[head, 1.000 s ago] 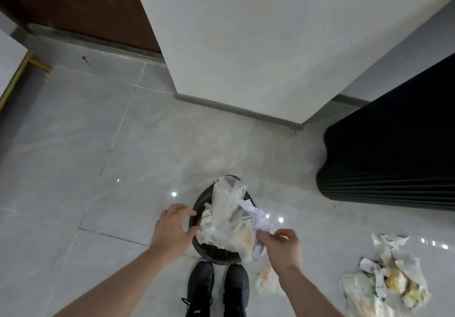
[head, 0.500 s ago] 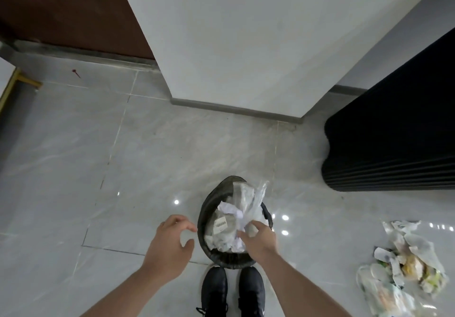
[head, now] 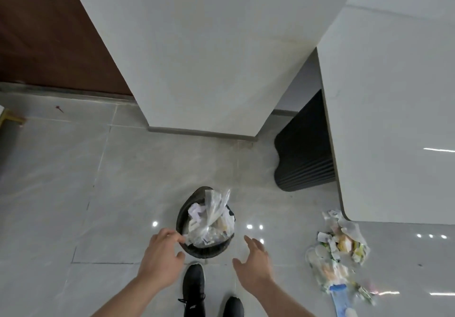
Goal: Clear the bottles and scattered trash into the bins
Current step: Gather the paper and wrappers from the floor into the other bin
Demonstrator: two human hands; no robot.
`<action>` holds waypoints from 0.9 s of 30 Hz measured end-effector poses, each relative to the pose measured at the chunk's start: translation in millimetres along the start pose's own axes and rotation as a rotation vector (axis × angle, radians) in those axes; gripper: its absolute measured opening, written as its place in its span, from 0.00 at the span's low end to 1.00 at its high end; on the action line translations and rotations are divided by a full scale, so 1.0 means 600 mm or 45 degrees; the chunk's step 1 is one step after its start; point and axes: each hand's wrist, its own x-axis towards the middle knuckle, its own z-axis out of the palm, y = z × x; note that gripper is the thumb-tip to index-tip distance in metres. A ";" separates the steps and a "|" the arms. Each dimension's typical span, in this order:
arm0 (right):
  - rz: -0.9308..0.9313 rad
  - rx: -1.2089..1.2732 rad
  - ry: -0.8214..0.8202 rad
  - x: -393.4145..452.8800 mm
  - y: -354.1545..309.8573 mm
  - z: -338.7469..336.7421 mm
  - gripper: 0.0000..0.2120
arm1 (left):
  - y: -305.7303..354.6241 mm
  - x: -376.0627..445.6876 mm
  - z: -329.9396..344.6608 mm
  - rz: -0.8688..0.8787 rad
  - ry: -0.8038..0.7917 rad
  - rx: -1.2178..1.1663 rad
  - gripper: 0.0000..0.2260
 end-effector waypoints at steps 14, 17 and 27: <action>-0.174 -0.143 0.021 -0.109 0.273 -0.058 0.37 | 0.169 -0.108 0.167 0.074 -0.179 0.595 0.29; -0.145 -0.142 0.021 -0.134 0.391 -0.063 0.39 | 0.214 -0.165 0.240 0.058 -0.159 0.631 0.29; -0.055 -0.191 -0.022 -0.336 0.723 -0.158 0.41 | 0.372 -0.442 0.397 -0.043 -0.218 0.659 0.33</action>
